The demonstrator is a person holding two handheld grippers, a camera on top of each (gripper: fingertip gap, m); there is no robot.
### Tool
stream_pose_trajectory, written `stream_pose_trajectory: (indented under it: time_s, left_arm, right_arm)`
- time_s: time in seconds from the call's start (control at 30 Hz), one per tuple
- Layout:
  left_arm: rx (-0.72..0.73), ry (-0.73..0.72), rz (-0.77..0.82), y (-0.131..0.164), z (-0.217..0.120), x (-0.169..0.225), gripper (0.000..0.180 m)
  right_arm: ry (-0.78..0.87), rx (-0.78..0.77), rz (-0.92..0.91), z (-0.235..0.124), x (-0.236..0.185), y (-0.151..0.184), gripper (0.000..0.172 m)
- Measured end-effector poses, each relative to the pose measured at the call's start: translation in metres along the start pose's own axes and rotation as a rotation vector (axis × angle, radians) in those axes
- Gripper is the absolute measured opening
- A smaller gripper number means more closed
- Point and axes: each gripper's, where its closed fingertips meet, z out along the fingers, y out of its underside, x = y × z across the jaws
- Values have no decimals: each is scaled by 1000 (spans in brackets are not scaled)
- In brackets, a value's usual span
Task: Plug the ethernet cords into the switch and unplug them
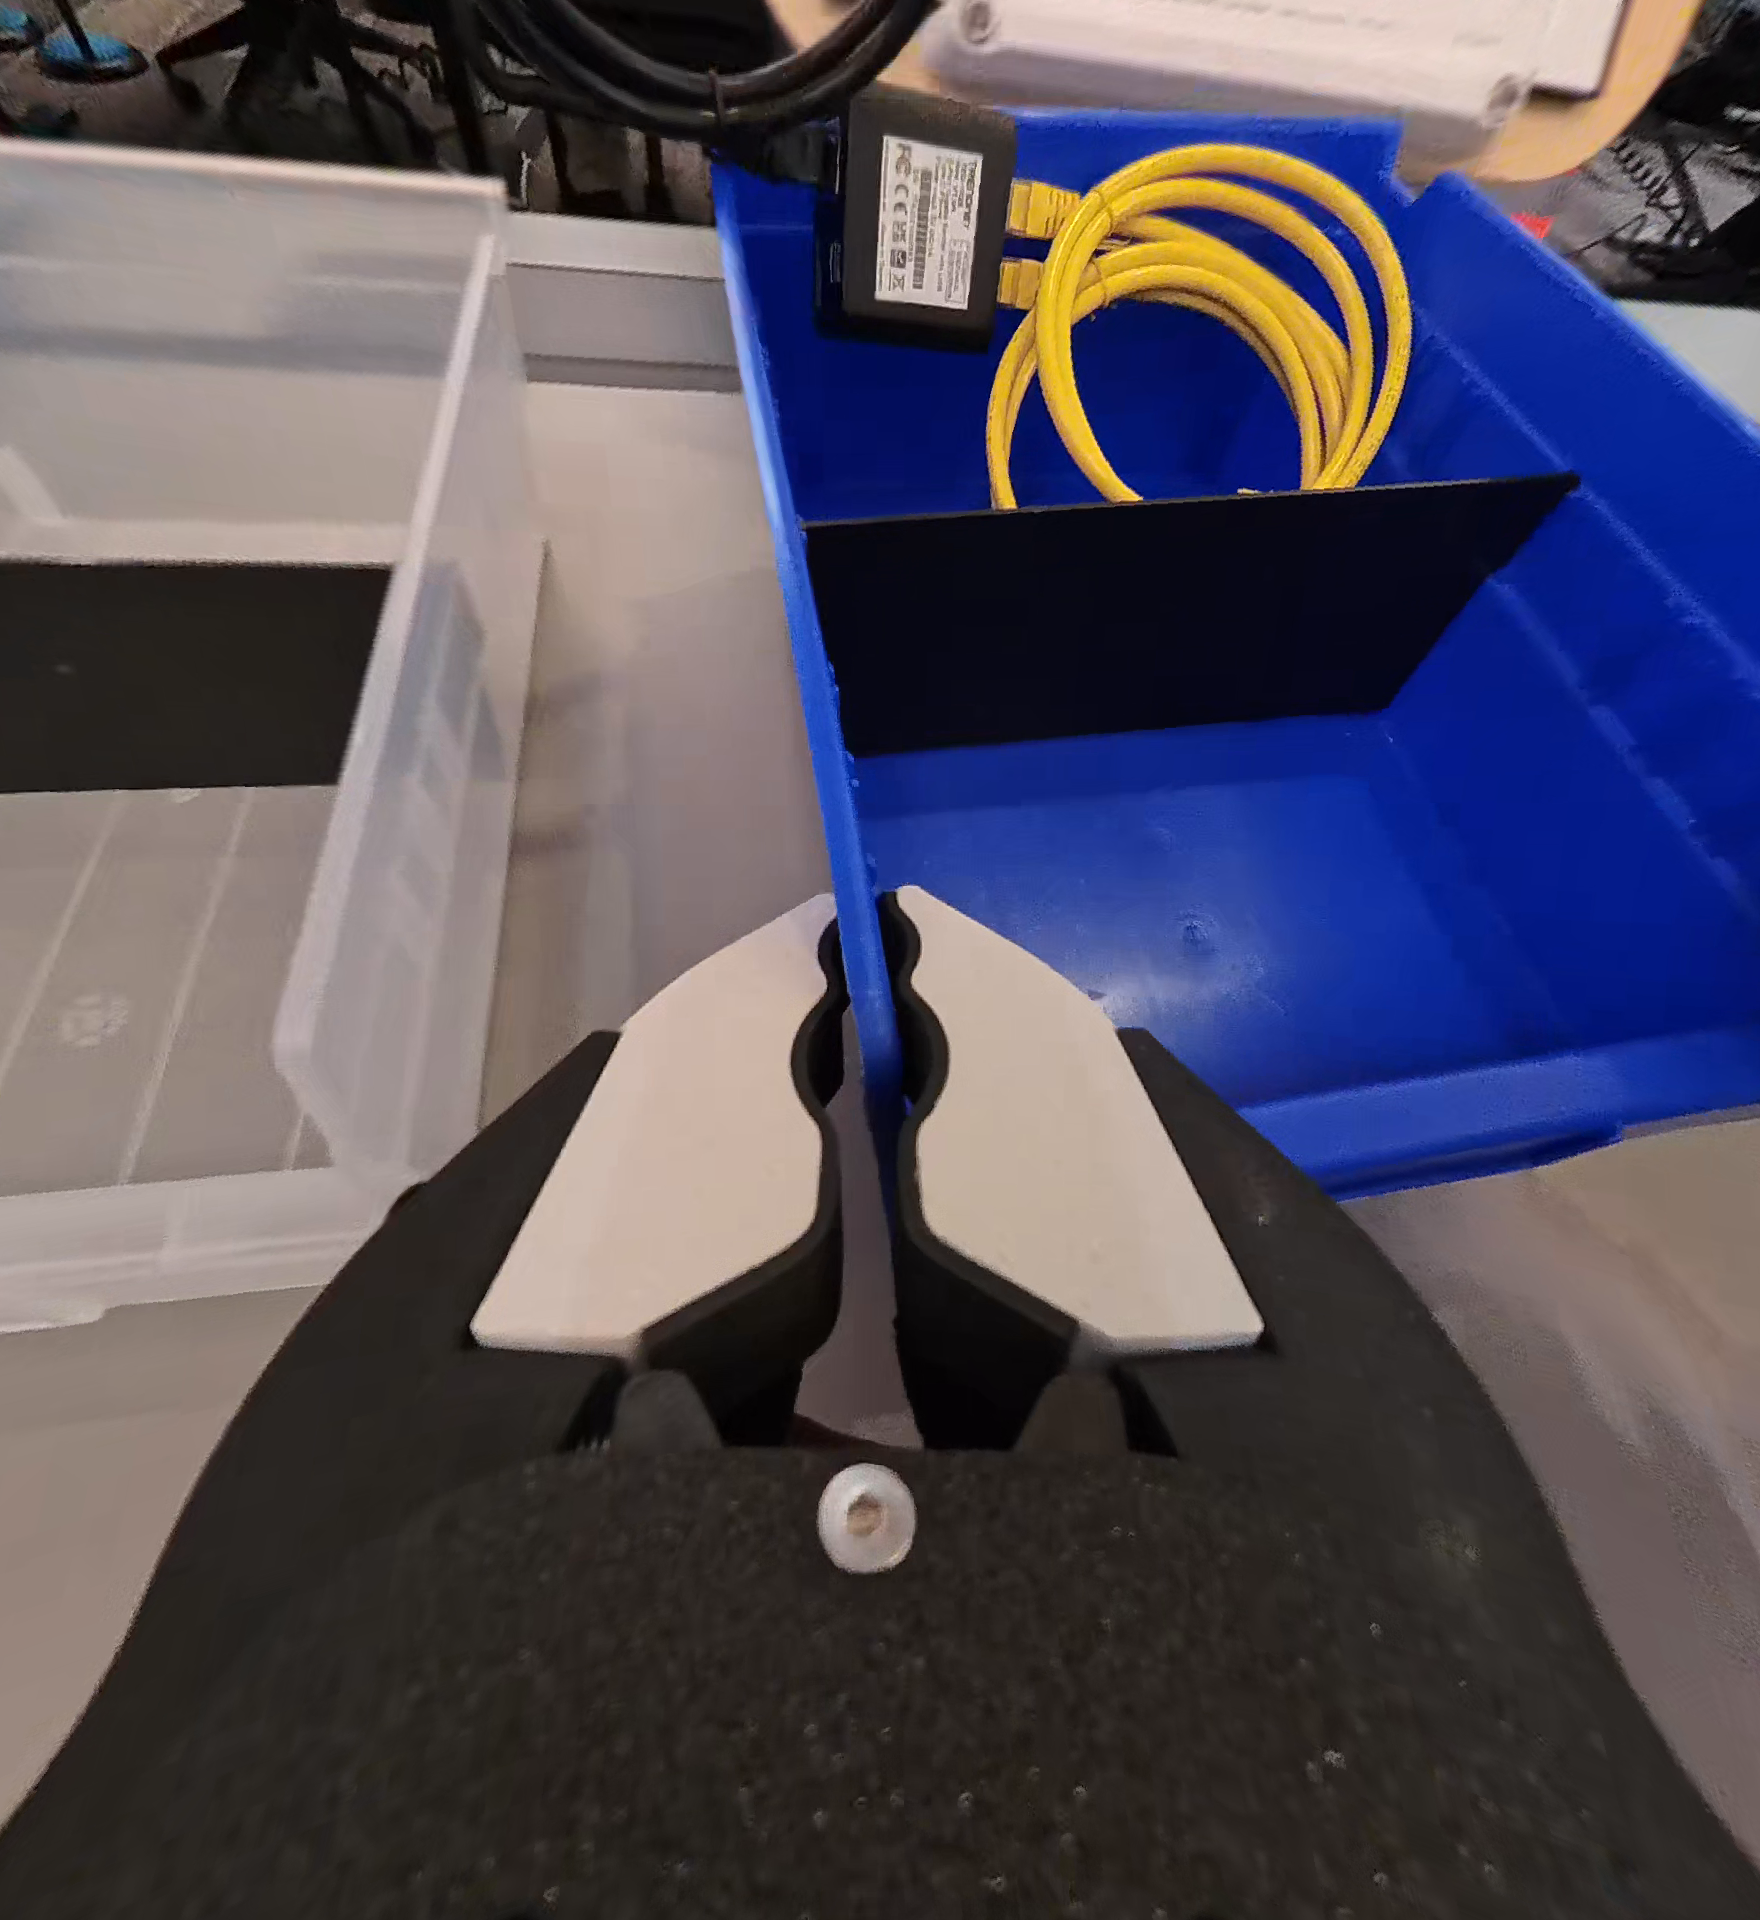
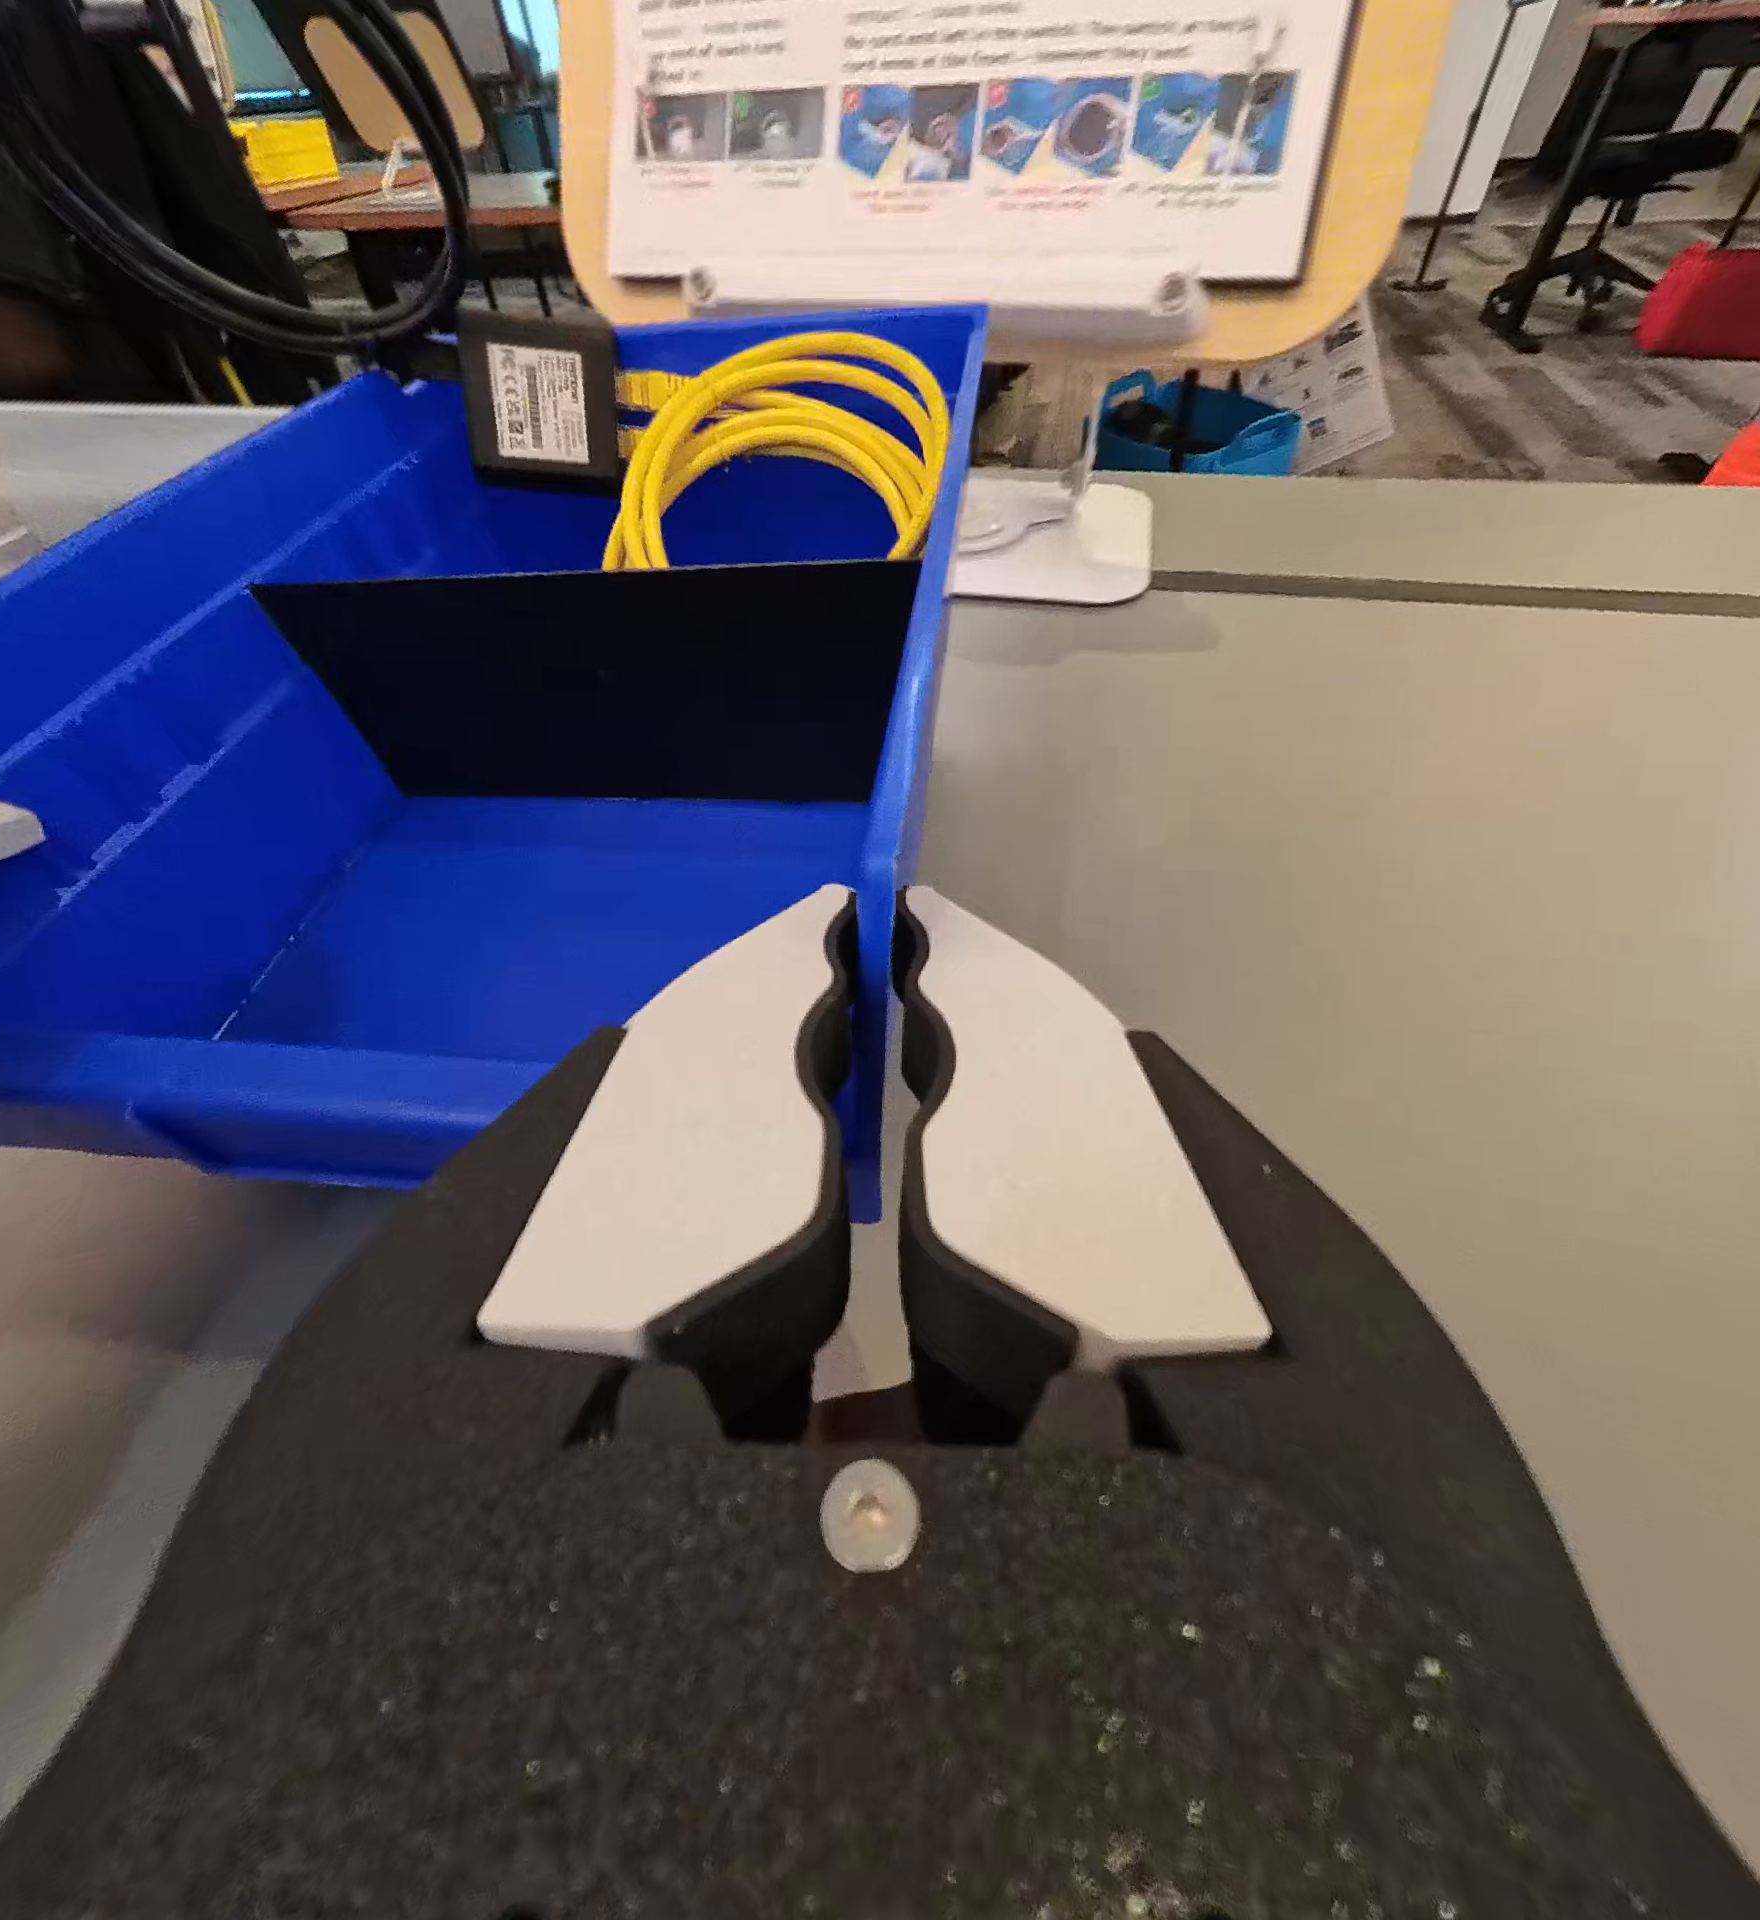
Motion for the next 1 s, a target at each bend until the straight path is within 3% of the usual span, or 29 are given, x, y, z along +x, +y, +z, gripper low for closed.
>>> stream_pose_trajectory:
  time_s: [0.17, 0.3, 0.37, 0.5, 0.57, 0.67, 0.8, 0.87, 1.0]
  left_arm:
    - [-9, 22, -38, 16, 7, -14, 5]
    - [-53, 17, -45, 20, 0, -19, 11]
    - [-105, 98, -127, 27, -17, -13, 42]
    - [-159, 278, -267, 53, -76, -13, 53]
    - [-140, 206, -305, 68, -100, -50, 57]
    - [-98, -62, -236, 81, -124, -145, 64]
    - [-67, -323, -149, 70, -134, -261, 68]
    - [-50, -352, -202, 59, -124, -300, 67]
    - [-36, -298, -226, 35, -88, -335, 69]
  right_arm:
    - [-23, -63, 23, 8, -14, 24, 3]
    - [-134, -90, 31, 5, -23, 28, 8]
    - [-265, -115, -16, -1, -31, 32, 14]
    - [-450, -116, -112, -24, -31, 35, 38]
    - [-545, -109, -142, -32, -37, 32, 40]
    - [-560, -109, -187, -35, -36, 32, 40]
    - [-554, -77, -225, -40, -45, 28, 42]
    - [-534, -76, -247, -42, -49, 29, 48]
    - [-457, -33, -306, -43, -45, 22, 38]
